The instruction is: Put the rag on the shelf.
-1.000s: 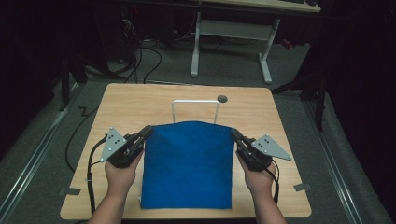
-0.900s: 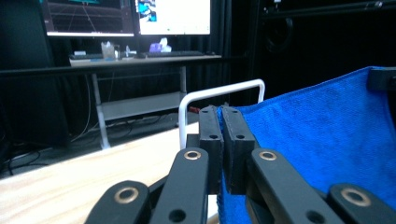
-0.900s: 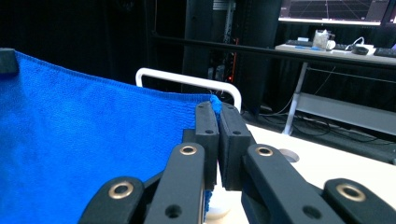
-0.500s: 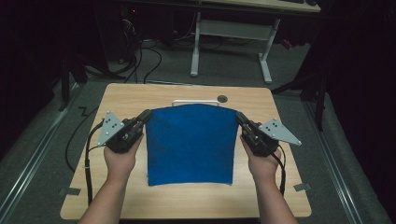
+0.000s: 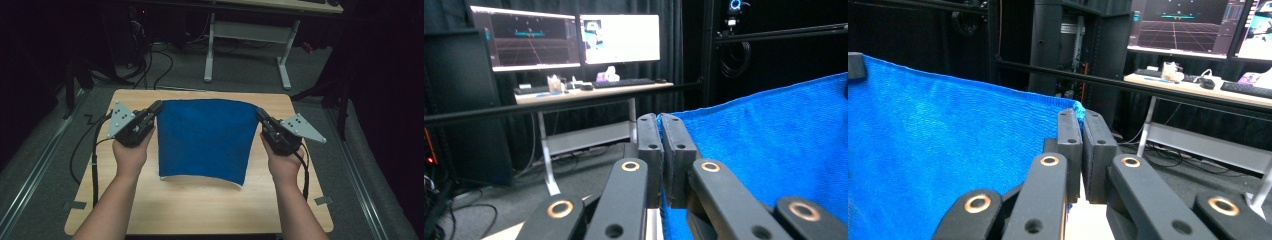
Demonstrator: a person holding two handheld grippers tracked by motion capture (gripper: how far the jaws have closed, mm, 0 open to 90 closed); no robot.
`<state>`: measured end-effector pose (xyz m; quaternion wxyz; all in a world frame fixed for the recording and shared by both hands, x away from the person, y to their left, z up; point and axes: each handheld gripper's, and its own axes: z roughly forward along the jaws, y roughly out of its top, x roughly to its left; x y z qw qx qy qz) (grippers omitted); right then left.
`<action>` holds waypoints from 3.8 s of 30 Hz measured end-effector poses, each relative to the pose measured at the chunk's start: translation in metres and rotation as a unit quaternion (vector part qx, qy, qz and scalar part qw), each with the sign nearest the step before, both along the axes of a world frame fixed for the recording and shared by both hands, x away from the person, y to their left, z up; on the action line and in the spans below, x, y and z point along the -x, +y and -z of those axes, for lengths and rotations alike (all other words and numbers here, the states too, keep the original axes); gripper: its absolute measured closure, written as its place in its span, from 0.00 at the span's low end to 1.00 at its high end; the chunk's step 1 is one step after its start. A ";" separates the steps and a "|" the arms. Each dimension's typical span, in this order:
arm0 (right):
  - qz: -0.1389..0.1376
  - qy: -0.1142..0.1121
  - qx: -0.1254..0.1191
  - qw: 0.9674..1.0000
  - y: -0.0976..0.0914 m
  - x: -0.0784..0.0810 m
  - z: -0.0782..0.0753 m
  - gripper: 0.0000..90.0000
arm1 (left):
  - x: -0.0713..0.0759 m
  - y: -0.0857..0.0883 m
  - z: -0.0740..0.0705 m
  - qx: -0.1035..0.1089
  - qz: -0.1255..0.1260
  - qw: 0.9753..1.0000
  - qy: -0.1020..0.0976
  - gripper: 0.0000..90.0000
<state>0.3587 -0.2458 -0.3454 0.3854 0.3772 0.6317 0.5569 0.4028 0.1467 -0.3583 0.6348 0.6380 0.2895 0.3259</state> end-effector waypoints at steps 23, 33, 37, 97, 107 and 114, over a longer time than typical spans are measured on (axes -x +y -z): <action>0.034 0.014 0.007 0.999 -0.006 -0.054 -0.016 0.99 | -0.060 -0.007 -0.011 -0.041 -0.027 0.999 -0.004 0.98; 0.050 0.021 0.008 0.999 -0.007 -0.083 -0.020 0.99 | -0.085 -0.014 -0.013 -0.052 -0.040 0.998 0.010 0.98; 0.055 0.032 0.014 0.998 -0.006 -0.097 -0.016 0.99 | -0.098 -0.016 -0.007 -0.051 -0.046 0.997 0.029 0.98; 0.027 0.217 0.029 0.975 -0.009 -0.113 0.133 0.98 | -0.092 -0.013 0.147 -0.049 0.022 0.969 0.240 0.97; 0.027 0.228 0.035 0.973 -0.008 -0.108 0.147 0.98 | -0.090 -0.014 0.154 -0.045 0.028 0.966 0.254 0.96; 0.029 0.223 0.038 0.974 -0.008 -0.104 0.150 0.98 | -0.089 -0.016 0.161 -0.035 0.034 0.963 0.264 0.94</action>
